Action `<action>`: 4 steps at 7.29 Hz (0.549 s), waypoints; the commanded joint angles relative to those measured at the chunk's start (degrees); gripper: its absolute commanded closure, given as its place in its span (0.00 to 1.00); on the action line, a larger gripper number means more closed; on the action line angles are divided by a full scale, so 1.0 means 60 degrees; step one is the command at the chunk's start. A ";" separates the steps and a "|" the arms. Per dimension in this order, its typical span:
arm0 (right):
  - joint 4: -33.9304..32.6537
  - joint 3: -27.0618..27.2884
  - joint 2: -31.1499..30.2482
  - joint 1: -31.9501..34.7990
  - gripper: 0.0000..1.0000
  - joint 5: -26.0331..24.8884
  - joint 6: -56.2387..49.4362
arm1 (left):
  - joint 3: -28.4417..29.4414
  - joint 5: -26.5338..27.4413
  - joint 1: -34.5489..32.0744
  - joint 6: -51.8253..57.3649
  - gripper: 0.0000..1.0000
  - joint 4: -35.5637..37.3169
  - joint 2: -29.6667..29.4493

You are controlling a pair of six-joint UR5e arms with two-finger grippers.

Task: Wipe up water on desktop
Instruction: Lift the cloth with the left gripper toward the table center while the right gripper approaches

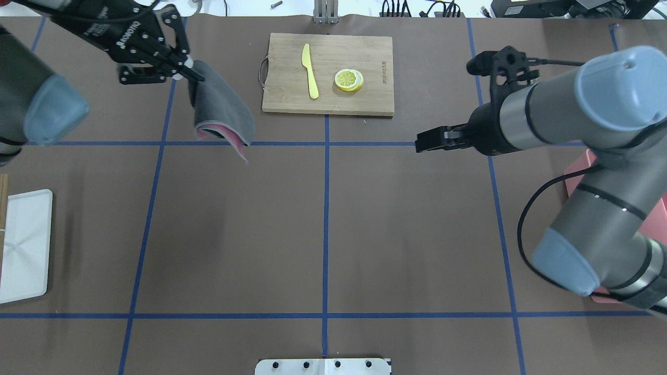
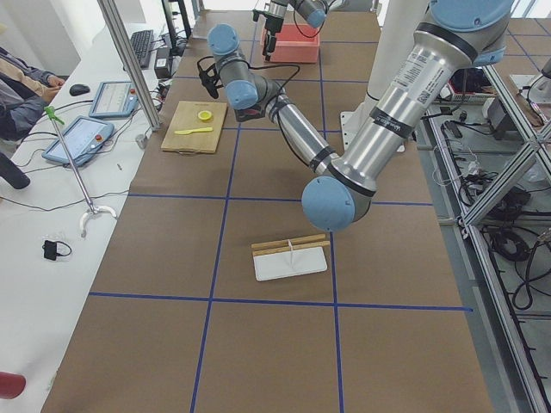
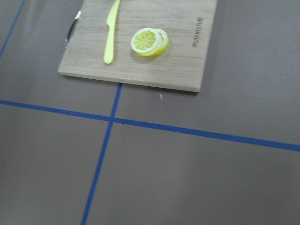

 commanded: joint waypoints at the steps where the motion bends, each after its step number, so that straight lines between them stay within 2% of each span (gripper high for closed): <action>1: -0.0014 0.0319 0.0814 -0.2375 0.00 -0.2996 0.0046 | 0.0313 0.1097 0.0929 -0.0834 1.00 -0.0015 -0.0783; 2: 0.0015 0.0347 0.1022 -0.2848 0.00 -0.4022 0.0002 | 0.0299 0.1436 0.1368 -0.1099 1.00 -0.0029 -0.0931; 4: 0.0015 0.0334 0.1403 -0.3407 0.00 -0.5112 0.0001 | 0.0211 0.1483 0.1606 -0.1540 1.00 -0.0073 -0.1064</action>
